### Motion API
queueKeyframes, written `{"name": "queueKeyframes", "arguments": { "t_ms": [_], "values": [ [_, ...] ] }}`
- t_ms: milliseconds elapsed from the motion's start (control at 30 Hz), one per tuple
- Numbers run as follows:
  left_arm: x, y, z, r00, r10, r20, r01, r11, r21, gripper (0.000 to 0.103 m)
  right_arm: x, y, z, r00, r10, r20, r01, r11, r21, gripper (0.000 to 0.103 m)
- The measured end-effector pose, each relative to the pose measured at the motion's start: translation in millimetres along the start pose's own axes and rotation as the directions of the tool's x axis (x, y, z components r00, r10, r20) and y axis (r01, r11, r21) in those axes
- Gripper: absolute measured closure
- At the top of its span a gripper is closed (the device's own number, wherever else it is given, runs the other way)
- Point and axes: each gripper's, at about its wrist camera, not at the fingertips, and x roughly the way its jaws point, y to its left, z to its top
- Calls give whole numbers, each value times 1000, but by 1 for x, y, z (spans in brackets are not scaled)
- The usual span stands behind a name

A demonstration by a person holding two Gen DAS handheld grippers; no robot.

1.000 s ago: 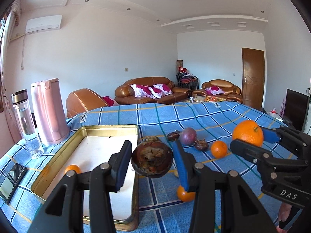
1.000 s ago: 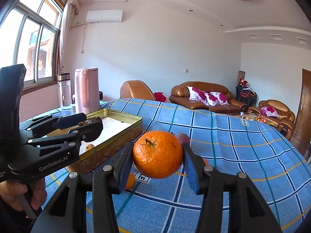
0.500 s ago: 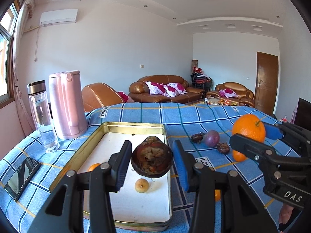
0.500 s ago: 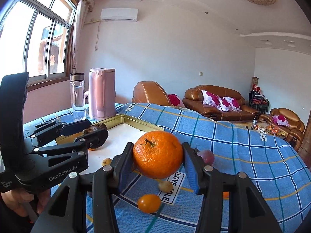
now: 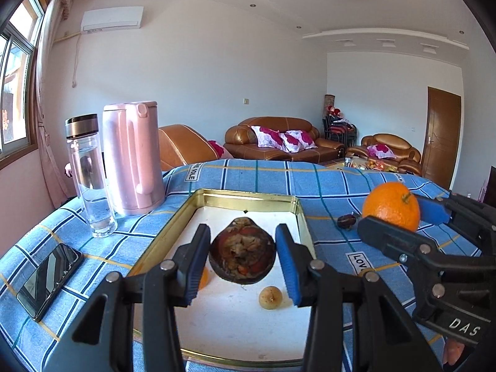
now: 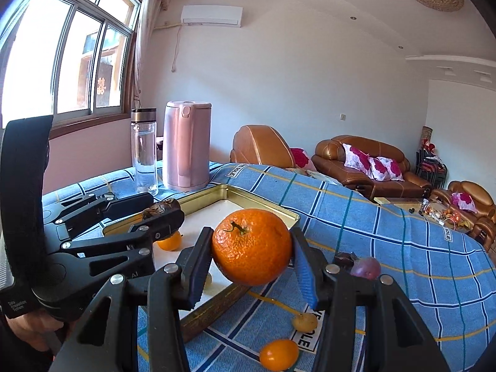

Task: Organize fruits
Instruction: 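Carry the mandarin in the right gripper and the mangosteen in the left gripper over the tray, then open the right gripper to drop the mandarin into the tray while the left gripper releases the mangosteen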

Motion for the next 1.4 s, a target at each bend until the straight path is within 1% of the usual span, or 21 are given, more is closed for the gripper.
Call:
{"name": "queueKeyframes", "arguments": {
  "t_ms": [133, 300, 467, 667, 900, 1400],
  "values": [
    [2, 8, -1, 999, 35, 3, -35, 999, 4, 58, 11, 8, 4, 1000, 23, -12, -23, 1000, -7, 52],
    [7, 20, -2, 998, 57, -9, -57, 998, -7, 58, 25, 18, 4, 998, 52, -40, -52, 999, -8, 52],
    [16, 31, -6, 996, 78, -48, -79, 997, -13, 58, 40, 25, -1, 994, 80, -75, -80, 997, 2, 52],
    [30, 42, -13, 988, 105, -111, -108, 994, -21, 58, 54, 32, -9, 988, 102, -116, -102, 995, 8, 52],
    [37, 45, -18, 984, 108, -145, -111, 994, -17, 58, 67, 36, -16, 982, 118, -151, -115, 993, 28, 52],
    [48, 49, -19, 975, 105, -198, -111, 994, -18, 58, 82, 41, -26, 970, 129, -206, -125, 992, 33, 52]
  ]
}}
